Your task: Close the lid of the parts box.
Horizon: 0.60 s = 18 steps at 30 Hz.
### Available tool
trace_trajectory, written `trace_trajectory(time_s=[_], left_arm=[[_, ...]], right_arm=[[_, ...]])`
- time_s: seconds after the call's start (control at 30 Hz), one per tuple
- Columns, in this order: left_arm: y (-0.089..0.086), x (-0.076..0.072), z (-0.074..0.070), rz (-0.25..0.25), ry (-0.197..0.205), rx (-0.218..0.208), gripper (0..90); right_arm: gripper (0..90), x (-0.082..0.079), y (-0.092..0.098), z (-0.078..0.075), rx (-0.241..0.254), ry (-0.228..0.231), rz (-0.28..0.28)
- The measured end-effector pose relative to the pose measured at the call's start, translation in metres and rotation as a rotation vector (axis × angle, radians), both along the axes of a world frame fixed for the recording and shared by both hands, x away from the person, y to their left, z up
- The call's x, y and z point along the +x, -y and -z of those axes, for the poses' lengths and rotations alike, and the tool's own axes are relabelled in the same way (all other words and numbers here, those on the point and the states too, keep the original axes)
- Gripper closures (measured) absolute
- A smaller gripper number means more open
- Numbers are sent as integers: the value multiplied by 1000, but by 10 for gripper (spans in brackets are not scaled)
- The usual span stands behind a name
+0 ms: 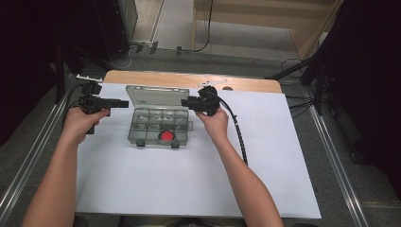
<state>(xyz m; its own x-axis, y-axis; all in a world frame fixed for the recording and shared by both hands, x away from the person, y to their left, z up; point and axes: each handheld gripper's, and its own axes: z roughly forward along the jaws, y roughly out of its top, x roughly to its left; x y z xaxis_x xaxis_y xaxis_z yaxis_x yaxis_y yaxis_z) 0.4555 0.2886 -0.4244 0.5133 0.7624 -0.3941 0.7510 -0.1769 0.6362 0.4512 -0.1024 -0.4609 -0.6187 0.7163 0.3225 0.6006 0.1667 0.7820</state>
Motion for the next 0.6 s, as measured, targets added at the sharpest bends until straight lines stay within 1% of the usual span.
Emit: trace_trajectory(time_s=[0.03, 0.07, 0.1, 0.13, 0.17, 0.3, 0.37, 0.4, 0.53, 0.6], left_arm=[[0, -1, -1, -11, -7, 4, 499], [-1, -2, -1, -9, -10, 2, 543], [-1, -2, -1, -9, -12, 4, 561], [-1, -3, -2, -11, -3, 11, 604], [-2, -3, -2, -16, -4, 13, 639], [-4, -3, -4, -12, -6, -4, 761], [-3, -3, -4, -7, -11, -5, 778], [-3, -3, -5, -12, -2, 3, 779], [-2, -2, -7, -10, 2, 4, 779], [-1, -2, -9, -13, 11, 4, 778]], right_arm=[[609, 0, 0, 1, -1, 3, -3], [607, -1, -1, 1, -1, 4, -3], [605, -2, -1, 1, -2, 7, -6], [603, -2, -1, 1, -5, 9, -10], [601, -3, -1, 1, -9, 15, -11], [592, -5, -2, 1, -22, 28, -22], [584, -6, -2, 1, -21, 31, -22], [582, -7, -2, 2, -23, 33, -24], [564, -9, -3, 2, -30, 39, -33], [555, -10, -4, 3, -33, 49, -37]])
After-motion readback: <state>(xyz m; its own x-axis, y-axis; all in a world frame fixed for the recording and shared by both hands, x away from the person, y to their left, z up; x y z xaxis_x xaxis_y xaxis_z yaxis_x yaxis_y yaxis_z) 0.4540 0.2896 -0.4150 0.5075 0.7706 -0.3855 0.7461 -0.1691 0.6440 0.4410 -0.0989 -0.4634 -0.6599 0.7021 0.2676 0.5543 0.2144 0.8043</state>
